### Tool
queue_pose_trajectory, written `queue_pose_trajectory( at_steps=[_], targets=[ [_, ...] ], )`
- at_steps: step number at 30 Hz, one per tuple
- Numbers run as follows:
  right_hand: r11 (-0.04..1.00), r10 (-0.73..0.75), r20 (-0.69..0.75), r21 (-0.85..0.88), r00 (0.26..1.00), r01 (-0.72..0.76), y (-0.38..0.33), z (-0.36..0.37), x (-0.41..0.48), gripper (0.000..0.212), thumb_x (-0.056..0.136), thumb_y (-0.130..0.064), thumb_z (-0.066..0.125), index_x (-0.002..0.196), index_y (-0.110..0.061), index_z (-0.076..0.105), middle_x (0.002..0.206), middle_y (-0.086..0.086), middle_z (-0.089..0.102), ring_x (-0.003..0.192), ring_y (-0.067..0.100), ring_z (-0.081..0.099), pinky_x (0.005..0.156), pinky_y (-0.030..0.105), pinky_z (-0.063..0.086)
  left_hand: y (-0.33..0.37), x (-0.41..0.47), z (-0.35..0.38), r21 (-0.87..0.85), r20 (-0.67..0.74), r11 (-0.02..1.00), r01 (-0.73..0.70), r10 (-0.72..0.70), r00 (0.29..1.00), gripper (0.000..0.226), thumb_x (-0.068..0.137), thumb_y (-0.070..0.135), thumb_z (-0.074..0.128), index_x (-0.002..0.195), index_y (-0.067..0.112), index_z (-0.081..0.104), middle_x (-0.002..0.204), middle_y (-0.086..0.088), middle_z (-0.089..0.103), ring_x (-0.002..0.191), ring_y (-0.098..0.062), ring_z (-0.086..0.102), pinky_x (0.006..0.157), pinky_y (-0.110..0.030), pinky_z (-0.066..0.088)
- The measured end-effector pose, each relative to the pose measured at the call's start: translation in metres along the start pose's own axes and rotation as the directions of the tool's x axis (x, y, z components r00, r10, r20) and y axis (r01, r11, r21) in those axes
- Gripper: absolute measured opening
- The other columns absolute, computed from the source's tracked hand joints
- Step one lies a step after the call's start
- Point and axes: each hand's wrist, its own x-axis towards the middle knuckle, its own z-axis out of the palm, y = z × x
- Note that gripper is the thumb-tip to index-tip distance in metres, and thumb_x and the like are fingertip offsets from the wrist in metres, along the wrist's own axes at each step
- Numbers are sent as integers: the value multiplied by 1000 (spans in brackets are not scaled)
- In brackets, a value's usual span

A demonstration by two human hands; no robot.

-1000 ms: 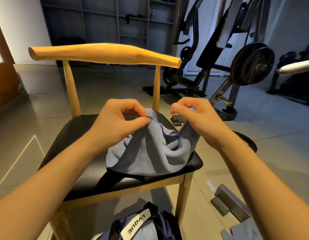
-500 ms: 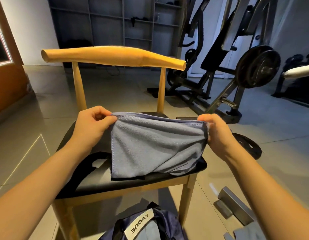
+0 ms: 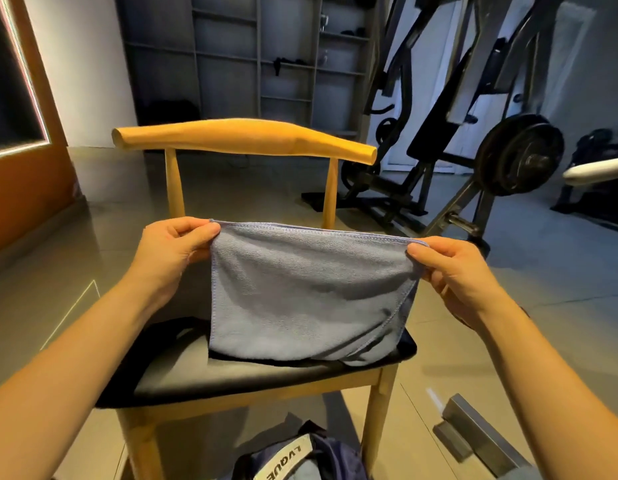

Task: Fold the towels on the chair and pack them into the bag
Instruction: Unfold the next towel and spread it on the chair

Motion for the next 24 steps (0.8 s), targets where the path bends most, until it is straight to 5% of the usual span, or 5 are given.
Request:
queue_pose_trajectory(
  at_steps=[5, 10, 15, 19, 24],
  targets=[
    [998, -10, 122, -54, 992, 17, -36, -2, 11, 24, 102, -13, 54, 114, -2, 71, 97, 1, 78, 92, 14, 73, 78, 26, 59, 41, 11, -14, 21, 21, 1000, -21, 21, 1000, 6, 91, 13, 72, 89, 15, 78, 87, -2, 77, 83, -14, 74, 69, -23, 59],
    [986, -169, -144, -37, 975, 165, -91, 31, 45, 13, 96, -17, 69, 102, -9, 77, 92, 5, 79, 92, 25, 73, 72, 29, 60, 101, 39, -14, 69, -92, 979, -191, 197, 976, 13, 89, 8, 76, 98, 17, 72, 92, -3, 74, 81, -9, 71, 71, -21, 57],
    [967, -251, 334, 45, 909, 251, -169, 43, 34, 16, 97, -12, 59, 90, -5, 72, 72, 1, 67, 63, 14, 61, 60, 23, 54, 150, 54, -32, 16, -167, 985, -170, 171, 971, 16, 95, 4, 66, 88, 18, 71, 63, 11, 73, 62, -3, 68, 57, -15, 54],
    [928, -335, 42, -157, 941, 337, -182, 55, 50, 12, 97, -14, 67, 100, -4, 74, 67, -5, 71, 57, 5, 64, 56, 23, 52, 165, 48, -41, -12, -108, 995, -99, 97, 989, 18, 95, -3, 63, 86, 12, 66, 59, 9, 71, 55, -2, 68, 54, -16, 55],
    [947, -290, 5, -142, 957, 288, -175, 54, 56, 13, 95, -19, 71, 102, -9, 76, 84, 2, 76, 74, 15, 71, 63, 28, 57, 166, 38, -55, 65, -90, 995, -70, 76, 993, 25, 90, -4, 68, 76, 16, 74, 62, 7, 72, 61, -6, 69, 55, -16, 53]
  ],
)
